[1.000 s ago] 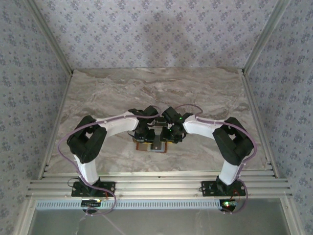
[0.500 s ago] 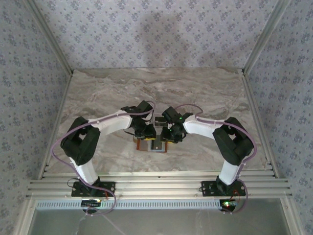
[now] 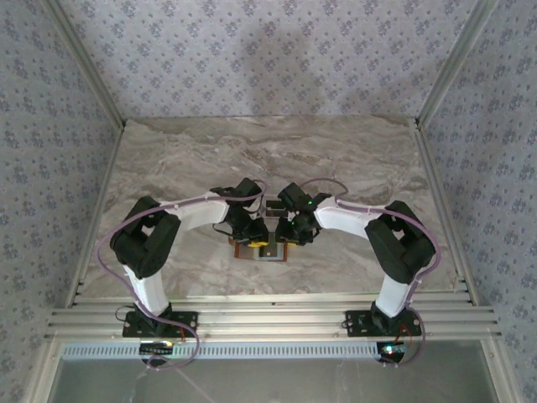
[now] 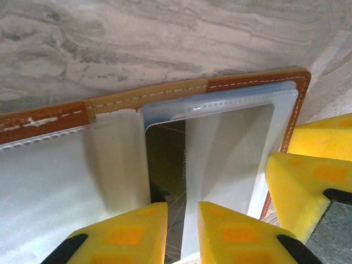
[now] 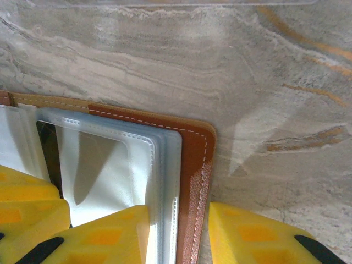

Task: Take the credit cards out of the card holder

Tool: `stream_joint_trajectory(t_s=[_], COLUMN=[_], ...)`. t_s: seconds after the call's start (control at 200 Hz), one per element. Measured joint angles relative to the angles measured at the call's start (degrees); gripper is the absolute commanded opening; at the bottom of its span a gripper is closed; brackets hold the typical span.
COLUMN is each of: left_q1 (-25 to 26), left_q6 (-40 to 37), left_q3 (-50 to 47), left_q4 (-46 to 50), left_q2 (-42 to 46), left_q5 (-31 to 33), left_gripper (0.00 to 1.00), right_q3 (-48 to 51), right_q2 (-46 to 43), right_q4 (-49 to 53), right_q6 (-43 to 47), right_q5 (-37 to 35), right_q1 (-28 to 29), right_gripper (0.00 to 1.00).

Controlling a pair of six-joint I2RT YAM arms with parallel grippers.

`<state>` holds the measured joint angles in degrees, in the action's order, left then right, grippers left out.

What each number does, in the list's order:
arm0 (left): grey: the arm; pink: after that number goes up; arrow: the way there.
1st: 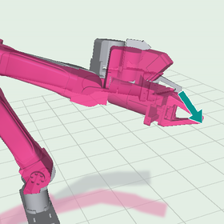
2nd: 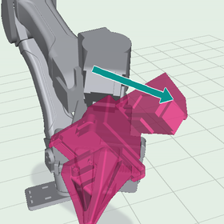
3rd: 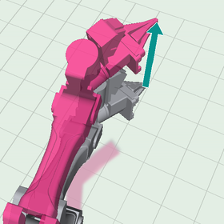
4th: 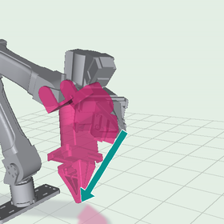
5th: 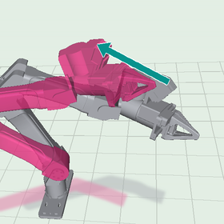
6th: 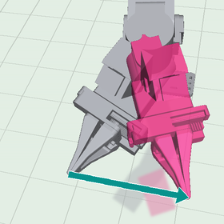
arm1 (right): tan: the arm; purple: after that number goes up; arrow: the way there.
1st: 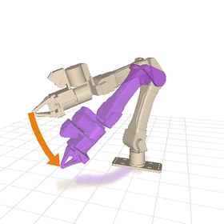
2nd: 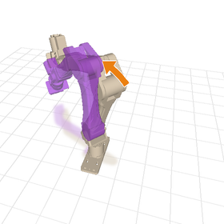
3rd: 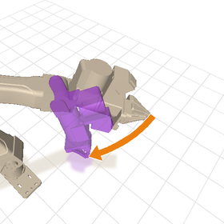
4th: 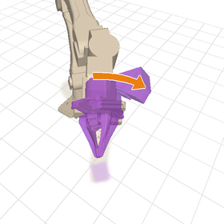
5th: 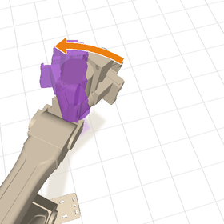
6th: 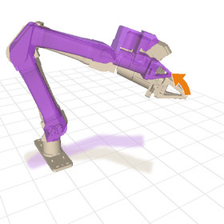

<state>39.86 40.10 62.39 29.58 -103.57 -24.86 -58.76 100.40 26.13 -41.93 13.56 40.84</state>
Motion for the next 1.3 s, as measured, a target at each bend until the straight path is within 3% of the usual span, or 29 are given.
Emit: stream_joint_trajectory(t_s=[1.299], left_q1=[-1.25], left_q6=[0.94], left_q3=[-3.8], left_q4=[-4.61], left_q2=[1.44], left_q5=[-0.31], left_gripper=[0.27], right_q3=[-0.44], right_q2=[0.42], right_q4=[0.39], right_q6=[0.83], right_q5=[0.26], right_q1=[0.0], right_gripper=[0.35])
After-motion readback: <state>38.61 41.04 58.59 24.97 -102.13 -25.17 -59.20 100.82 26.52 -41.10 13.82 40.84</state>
